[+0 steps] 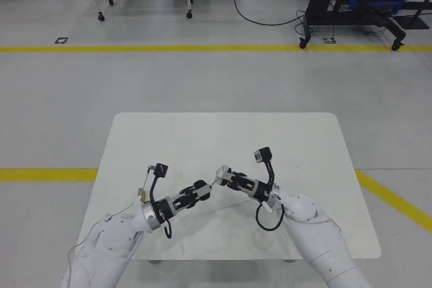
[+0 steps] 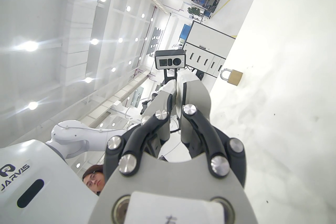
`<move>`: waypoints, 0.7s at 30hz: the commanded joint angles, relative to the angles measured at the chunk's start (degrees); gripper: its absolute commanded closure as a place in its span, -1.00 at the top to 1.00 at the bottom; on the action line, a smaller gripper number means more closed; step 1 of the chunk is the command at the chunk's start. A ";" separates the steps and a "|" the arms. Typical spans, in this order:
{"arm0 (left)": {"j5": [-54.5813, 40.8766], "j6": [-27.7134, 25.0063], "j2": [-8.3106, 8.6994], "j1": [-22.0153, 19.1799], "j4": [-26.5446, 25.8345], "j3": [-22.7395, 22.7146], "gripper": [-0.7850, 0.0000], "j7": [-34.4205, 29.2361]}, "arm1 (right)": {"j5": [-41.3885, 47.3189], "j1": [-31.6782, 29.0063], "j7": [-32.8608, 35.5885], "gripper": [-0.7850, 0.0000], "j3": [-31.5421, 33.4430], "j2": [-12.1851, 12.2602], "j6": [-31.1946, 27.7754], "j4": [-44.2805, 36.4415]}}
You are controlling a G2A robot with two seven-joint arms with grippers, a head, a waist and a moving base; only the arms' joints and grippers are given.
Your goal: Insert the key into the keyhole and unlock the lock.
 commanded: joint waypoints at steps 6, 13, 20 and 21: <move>0.08 -0.07 -0.13 -0.46 0.75 0.70 -0.41 0.55 | -0.10 0.78 0.59 -1.00 -0.76 -0.26 0.53 0.85; -0.18 -0.32 -0.15 -0.88 1.66 0.66 -0.51 1.00 | -1.26 1.13 0.89 -1.00 -1.46 -0.43 0.94 1.14; -0.20 -0.08 -0.16 -1.20 2.37 0.79 -0.61 1.12 | -2.32 1.21 1.09 -1.00 -2.07 -0.55 1.19 1.16; -0.15 -0.05 -0.17 -1.24 2.53 0.85 -0.65 1.18 | -2.43 1.20 1.16 -1.00 -2.13 -0.56 1.20 1.13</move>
